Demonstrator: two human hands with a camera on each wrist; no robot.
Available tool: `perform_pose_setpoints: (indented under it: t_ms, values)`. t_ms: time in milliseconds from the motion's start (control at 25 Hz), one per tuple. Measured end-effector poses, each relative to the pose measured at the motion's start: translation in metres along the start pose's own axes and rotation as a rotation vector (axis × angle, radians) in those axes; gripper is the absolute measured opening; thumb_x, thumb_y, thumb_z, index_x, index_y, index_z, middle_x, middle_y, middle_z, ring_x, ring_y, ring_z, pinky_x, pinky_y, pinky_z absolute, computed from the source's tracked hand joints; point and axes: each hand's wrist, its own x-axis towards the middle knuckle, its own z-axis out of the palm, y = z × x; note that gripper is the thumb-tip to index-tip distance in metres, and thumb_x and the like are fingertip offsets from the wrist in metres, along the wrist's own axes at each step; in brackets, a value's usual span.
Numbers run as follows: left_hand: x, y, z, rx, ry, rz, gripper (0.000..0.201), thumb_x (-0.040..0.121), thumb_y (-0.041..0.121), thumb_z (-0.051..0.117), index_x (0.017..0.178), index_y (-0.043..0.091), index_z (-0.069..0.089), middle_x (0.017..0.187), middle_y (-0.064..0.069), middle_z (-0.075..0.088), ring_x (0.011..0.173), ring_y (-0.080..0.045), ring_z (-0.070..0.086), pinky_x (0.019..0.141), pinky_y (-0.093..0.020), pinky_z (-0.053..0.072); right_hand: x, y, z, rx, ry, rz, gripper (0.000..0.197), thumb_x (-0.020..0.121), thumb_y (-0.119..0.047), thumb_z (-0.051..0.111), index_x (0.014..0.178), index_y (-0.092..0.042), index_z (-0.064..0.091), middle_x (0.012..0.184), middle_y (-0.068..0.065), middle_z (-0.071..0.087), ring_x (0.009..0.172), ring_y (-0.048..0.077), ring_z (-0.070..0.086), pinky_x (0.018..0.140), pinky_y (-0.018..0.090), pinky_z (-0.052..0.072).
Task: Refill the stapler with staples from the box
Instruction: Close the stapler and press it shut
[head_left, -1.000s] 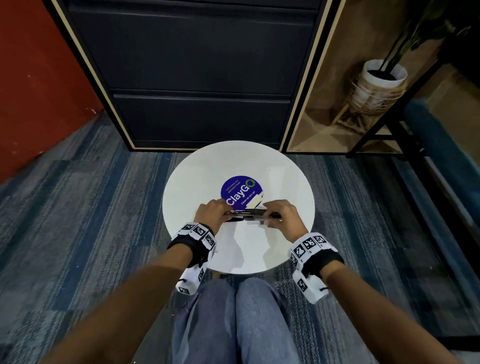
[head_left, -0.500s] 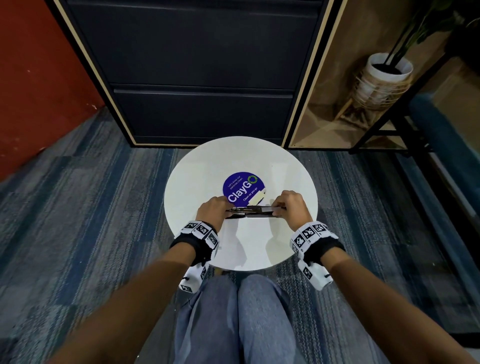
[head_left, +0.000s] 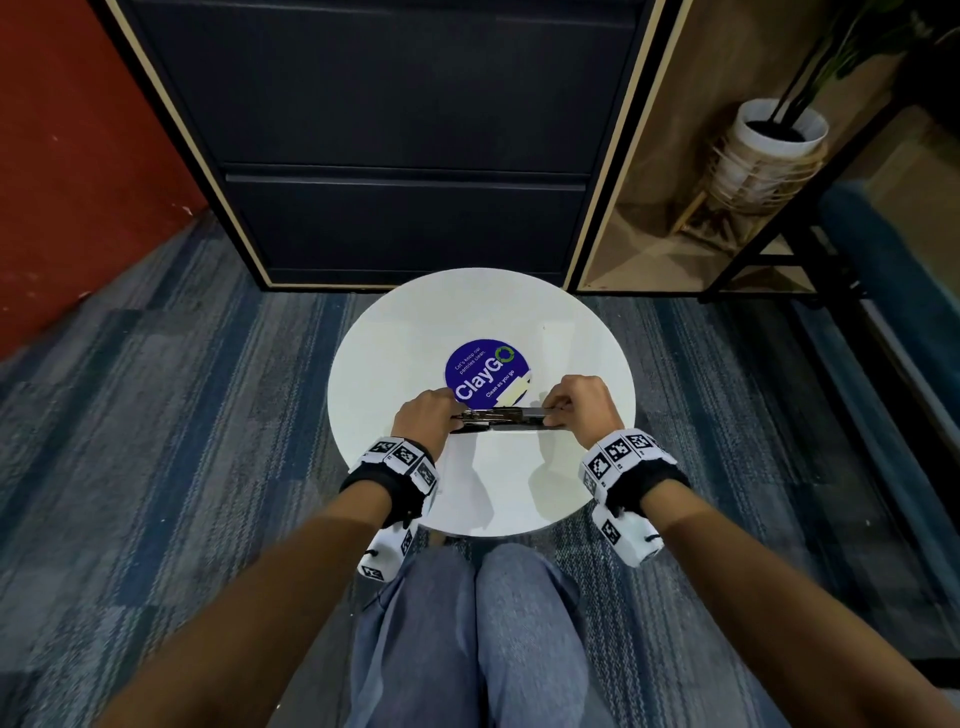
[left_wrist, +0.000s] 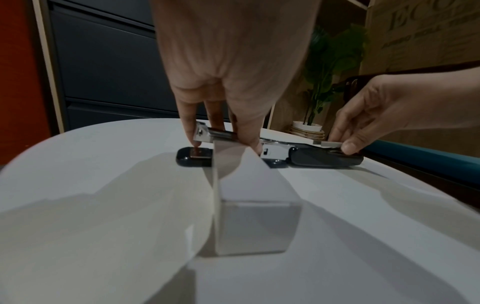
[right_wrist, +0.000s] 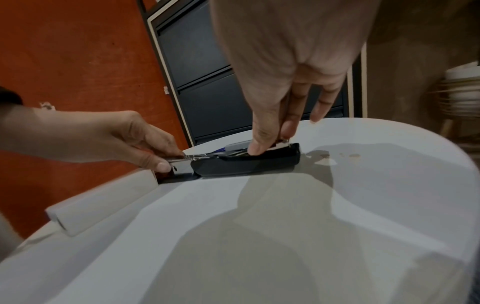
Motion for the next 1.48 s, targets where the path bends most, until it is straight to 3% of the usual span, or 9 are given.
perform_pose_setpoints:
  t_ms: [400, 640, 880, 1040, 1120, 1240, 1360, 1479]
  values:
    - [-0.003, 0.002, 0.002, -0.002, 0.025, -0.033, 0.031, 0.091, 0.024, 0.057, 0.12, 0.016, 0.064, 0.119, -0.007, 0.064, 0.11, -0.03, 0.06, 0.086, -0.036, 0.049, -0.012, -0.003, -0.005, -0.119, -0.014, -0.052, 0.011, 0.076, -0.009, 0.071, 0.084, -0.002, 0.075, 0.091, 0.018, 0.068, 0.087, 0.035, 0.06, 0.082, 0.043, 0.047]
    - [-0.004, -0.004, -0.003, -0.096, 0.022, -0.045, 0.028, 0.087, 0.023, 0.064, 0.113, 0.018, 0.07, 0.112, -0.011, 0.068, 0.105, -0.035, 0.061, 0.085, -0.038, 0.05, -0.009, -0.006, -0.004, -0.119, -0.037, 0.012, 0.018, 0.066, -0.004, 0.078, 0.083, -0.008, 0.075, 0.089, 0.014, 0.072, 0.088, 0.031, 0.063, 0.084, 0.042, 0.051]
    - [-0.011, -0.039, -0.017, -0.312, 0.078, -0.059, 0.03, 0.077, 0.011, 0.075, 0.106, 0.003, 0.074, 0.107, -0.02, 0.073, 0.102, -0.034, 0.065, 0.091, -0.034, 0.048, -0.007, 0.001, -0.001, -0.051, 0.02, 0.013, 0.017, 0.066, -0.002, 0.076, 0.082, -0.006, 0.074, 0.085, 0.015, 0.071, 0.085, 0.033, 0.064, 0.082, 0.042, 0.051]
    - [-0.02, -0.052, -0.013, -0.367, 0.134, -0.081, 0.028, 0.075, 0.01, 0.076, 0.101, -0.001, 0.074, 0.104, -0.021, 0.073, 0.099, -0.033, 0.067, 0.092, -0.034, 0.048, -0.006, -0.002, -0.006, -0.084, 0.024, 0.029, 0.014, 0.07, -0.003, 0.073, 0.083, -0.008, 0.074, 0.089, 0.011, 0.071, 0.09, 0.03, 0.061, 0.082, 0.036, 0.04]
    - [-0.019, -0.049, -0.011, -0.396, 0.137, -0.086, 0.028, 0.075, 0.01, 0.077, 0.1, -0.001, 0.075, 0.104, -0.02, 0.073, 0.099, -0.033, 0.068, 0.092, -0.034, 0.05, -0.007, -0.012, -0.006, -0.073, 0.063, 0.007, 0.013, 0.071, -0.007, 0.074, 0.084, -0.011, 0.074, 0.091, 0.005, 0.07, 0.085, 0.023, 0.057, 0.079, 0.035, 0.029]
    - [-0.017, -0.043, -0.01, -0.399, 0.124, -0.091, 0.029, 0.075, 0.011, 0.078, 0.101, 0.0, 0.074, 0.105, -0.019, 0.074, 0.098, -0.032, 0.068, 0.09, -0.03, 0.05, -0.008, -0.043, 0.006, 0.003, 0.086, -0.1, 0.013, 0.069, -0.013, 0.077, 0.082, -0.015, 0.073, 0.088, 0.0, 0.07, 0.077, 0.014, 0.049, 0.076, 0.033, 0.024]
    - [-0.016, -0.042, -0.009, -0.405, 0.122, -0.1, 0.028, 0.075, 0.013, 0.077, 0.101, 0.002, 0.075, 0.104, -0.018, 0.074, 0.098, -0.031, 0.068, 0.092, -0.035, 0.053, -0.004, -0.074, 0.024, 0.032, 0.021, -0.16, 0.013, 0.068, -0.016, 0.078, 0.08, -0.016, 0.073, 0.082, -0.004, 0.067, 0.084, 0.017, 0.055, 0.077, 0.034, 0.023]
    - [-0.016, -0.042, -0.008, -0.415, 0.121, -0.117, 0.026, 0.075, 0.013, 0.077, 0.099, 0.004, 0.076, 0.103, -0.017, 0.074, 0.097, -0.031, 0.067, 0.092, -0.038, 0.053, -0.001, -0.088, 0.037, -0.036, -0.041, -0.188, 0.013, 0.07, -0.015, 0.076, 0.082, -0.016, 0.074, 0.089, 0.001, 0.071, 0.093, 0.022, 0.058, 0.084, 0.039, 0.029]
